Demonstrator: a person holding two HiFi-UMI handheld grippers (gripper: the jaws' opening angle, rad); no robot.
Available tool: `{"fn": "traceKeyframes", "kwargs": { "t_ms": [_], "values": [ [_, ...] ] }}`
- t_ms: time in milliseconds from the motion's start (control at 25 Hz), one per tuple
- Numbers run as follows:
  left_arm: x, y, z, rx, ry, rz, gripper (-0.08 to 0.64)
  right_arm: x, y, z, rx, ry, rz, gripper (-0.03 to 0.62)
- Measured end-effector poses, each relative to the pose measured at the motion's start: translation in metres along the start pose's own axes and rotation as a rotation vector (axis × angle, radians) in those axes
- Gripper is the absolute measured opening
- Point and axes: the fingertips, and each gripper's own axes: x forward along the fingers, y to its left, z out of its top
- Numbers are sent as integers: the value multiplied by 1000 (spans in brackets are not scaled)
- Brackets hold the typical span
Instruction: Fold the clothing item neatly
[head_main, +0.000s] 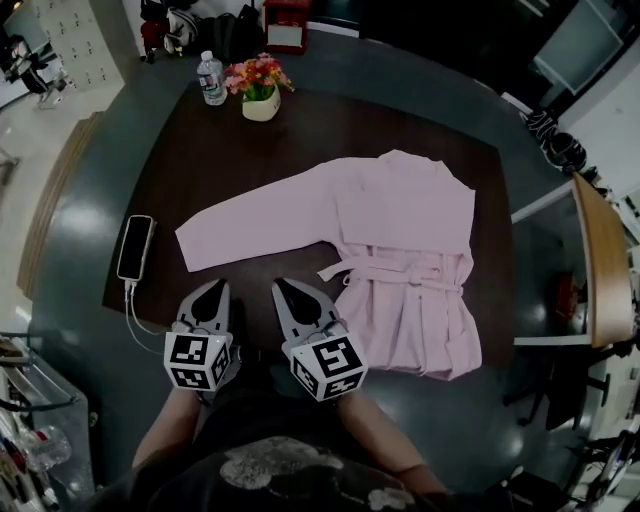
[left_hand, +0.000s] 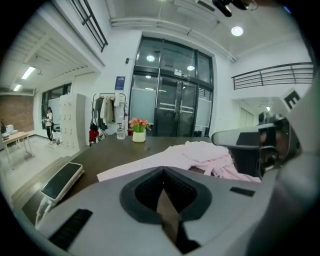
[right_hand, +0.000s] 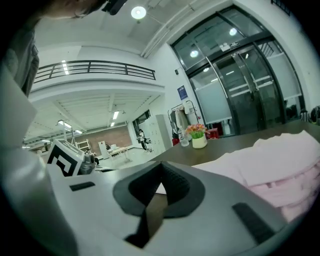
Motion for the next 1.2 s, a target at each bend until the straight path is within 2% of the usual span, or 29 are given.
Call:
{"fn": "traceKeyframes", "kwargs": {
  "t_ms": [280,560,680,800,960,1080,1200],
  "values": [
    [-1,101,-2,-17,18,21,9,93,49,-33,-36,129,-4,-7],
    [-8,160,-18,-52,37,46,9,156,83,-97,-88,335,64,-6],
    [-13,176,-22,-66,39,56,9,176,96,-122,-119,411,95,-5],
    [-16,189,-27,-79,44,60,9,194,103,-135,-170,474,90,-3],
    [-17,199,-33,-92,53,59,9,209,103,-151,-223,562,74,57],
    [-16,201,-36,-96,59,49,9,214,98,-160,-262,611,41,72],
    [-15,202,-36,-98,61,37,9,217,93,-161,-319,618,-12,72]
  ]
}}
